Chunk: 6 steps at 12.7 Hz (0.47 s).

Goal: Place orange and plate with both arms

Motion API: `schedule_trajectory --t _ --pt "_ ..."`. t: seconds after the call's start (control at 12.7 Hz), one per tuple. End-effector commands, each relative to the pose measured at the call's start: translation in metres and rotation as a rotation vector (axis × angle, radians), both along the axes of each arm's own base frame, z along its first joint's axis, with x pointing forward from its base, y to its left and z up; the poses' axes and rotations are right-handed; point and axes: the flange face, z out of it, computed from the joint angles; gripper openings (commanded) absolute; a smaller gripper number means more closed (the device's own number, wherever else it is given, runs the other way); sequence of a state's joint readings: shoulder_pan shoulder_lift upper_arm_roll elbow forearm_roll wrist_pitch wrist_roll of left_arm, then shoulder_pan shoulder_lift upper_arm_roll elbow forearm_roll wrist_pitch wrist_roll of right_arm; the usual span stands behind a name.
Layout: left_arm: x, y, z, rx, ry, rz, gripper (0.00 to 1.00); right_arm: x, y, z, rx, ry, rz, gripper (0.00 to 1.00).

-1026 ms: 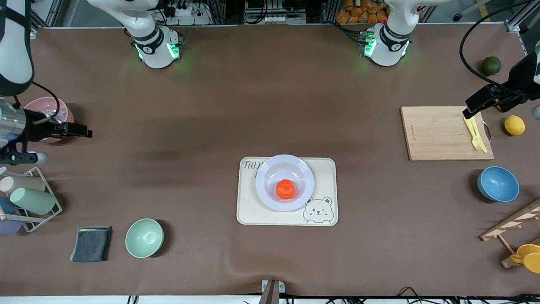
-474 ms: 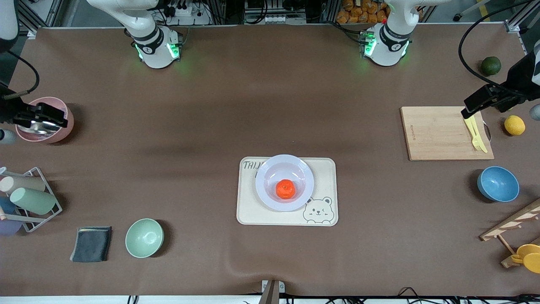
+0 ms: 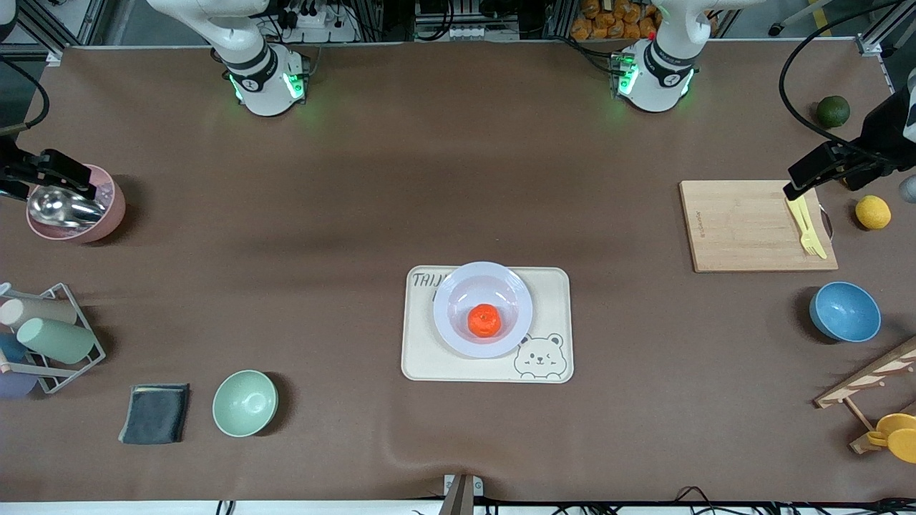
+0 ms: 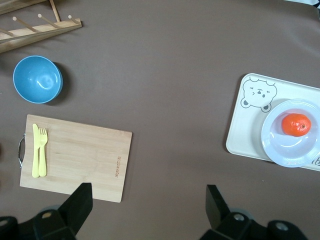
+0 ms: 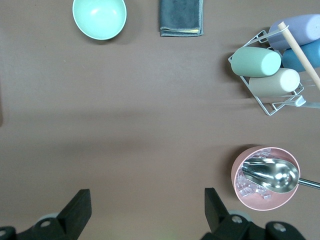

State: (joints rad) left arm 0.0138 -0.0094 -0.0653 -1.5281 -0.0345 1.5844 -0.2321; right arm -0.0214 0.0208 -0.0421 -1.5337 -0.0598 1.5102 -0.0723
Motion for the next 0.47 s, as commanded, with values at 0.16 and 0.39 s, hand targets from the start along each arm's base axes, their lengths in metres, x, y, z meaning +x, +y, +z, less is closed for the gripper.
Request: schedule_trajectory --t 0.16,0.39 --pt "-0.0072 0.0085 0.006 -0.022 -0.003 -0.03 1.0 -0.0045 -0.0048 0.0077 -0.017 -0.024 0.012 1.0" --pt "-0.009 0.0099 0.0103 -0.016 -0.009 -0.03 1.0 -0.0007 -0.0027 0.0101 -0.007 -0.054 0.012 1.0"
